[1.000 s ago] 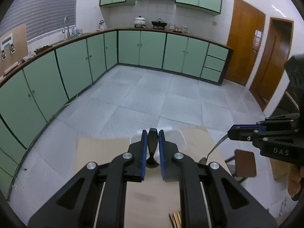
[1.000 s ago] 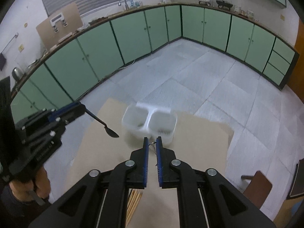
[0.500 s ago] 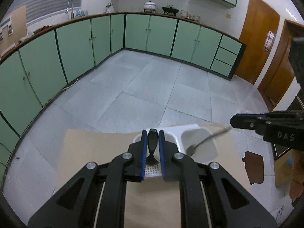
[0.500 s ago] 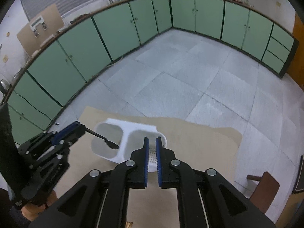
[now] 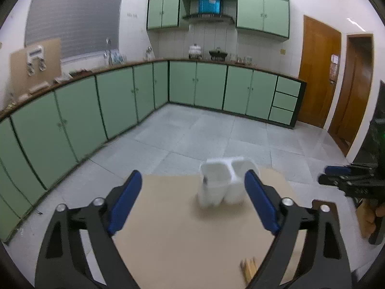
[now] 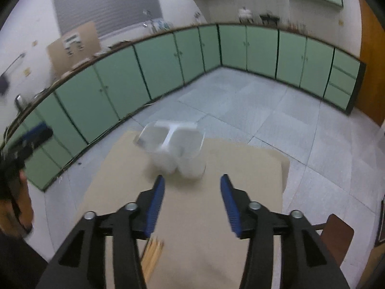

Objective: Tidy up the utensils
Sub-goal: 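Move both tools back down to the spread chopsticks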

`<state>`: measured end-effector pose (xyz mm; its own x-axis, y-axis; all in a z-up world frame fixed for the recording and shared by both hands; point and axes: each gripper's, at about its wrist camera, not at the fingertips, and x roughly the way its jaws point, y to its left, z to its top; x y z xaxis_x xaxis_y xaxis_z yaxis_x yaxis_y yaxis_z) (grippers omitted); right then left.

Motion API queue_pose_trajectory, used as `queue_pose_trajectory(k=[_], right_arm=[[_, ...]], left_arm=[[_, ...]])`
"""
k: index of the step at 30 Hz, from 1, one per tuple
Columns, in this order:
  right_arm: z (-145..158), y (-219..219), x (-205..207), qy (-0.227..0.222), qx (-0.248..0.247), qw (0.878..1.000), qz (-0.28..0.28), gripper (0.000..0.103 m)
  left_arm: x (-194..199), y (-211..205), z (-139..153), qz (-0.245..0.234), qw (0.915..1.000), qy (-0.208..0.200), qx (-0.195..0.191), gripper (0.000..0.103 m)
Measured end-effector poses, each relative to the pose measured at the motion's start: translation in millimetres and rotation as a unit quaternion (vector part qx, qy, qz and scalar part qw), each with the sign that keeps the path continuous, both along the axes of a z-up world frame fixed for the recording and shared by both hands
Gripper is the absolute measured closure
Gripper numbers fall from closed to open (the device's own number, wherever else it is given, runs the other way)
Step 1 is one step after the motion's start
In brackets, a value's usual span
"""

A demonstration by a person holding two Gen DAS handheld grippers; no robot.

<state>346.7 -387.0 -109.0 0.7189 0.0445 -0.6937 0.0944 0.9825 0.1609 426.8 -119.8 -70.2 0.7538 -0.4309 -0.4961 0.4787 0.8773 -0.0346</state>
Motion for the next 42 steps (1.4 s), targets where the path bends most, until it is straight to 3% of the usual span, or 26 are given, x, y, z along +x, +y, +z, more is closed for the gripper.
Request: queue_pose_trajectory(k=[4, 7, 9, 13, 19, 24, 28, 34, 38, 42], right_arm=[[-65, 58, -116, -0.029, -0.046, 0.998, 0.010, 0.045], [-121, 101, -176, -0.021, -0.043, 0.999, 0.010, 0.045], [-159, 130, -205, -0.002, -0.047, 0.999, 0.012, 0.045], [-206, 174, -223, 0.034, -0.048, 0.997, 0.046, 0.049], [-215, 201, -208, 0.024, -0.084, 0.994, 0.070, 0.047], [-213, 167, -200, 0.024, -0.065, 0.997, 0.028, 0.048], [-215, 144, -208, 0.025, -0.053, 0.998, 0.012, 0.048], [-216, 132, -222, 0.026, -0.049, 0.998, 0.004, 0.047], [-217, 133, -219, 0.024, -0.047, 0.999, 0.008, 0.045], [-218, 134, -218, 0.020, -0.048, 0.999, 0.007, 0.042]], left_arm=[[-91, 36, -46, 0.000, 0.9998, -0.004, 0.019, 0.011], [-153, 53, -89, -0.001, 0.9991, 0.002, 0.043, 0.011], [-180, 65, -109, 0.003, 0.9990, 0.012, 0.042, 0.011], [-236, 86, -146, 0.002, 0.9990, 0.032, 0.031, 0.011], [-253, 96, -168, 0.002, 0.9986, 0.049, 0.023, 0.011], [-251, 84, -187, -0.016, 0.9971, 0.066, 0.036, 0.011], [-247, 65, -214, -0.040, 0.9933, 0.089, 0.062, 0.011], [-240, 27, -248, -0.064, 0.9828, 0.103, 0.140, 0.011], [-235, 21, -251, -0.073, 0.9823, 0.103, 0.139, 0.010], [-226, 20, -252, -0.050, 0.9848, 0.113, 0.122, 0.010]])
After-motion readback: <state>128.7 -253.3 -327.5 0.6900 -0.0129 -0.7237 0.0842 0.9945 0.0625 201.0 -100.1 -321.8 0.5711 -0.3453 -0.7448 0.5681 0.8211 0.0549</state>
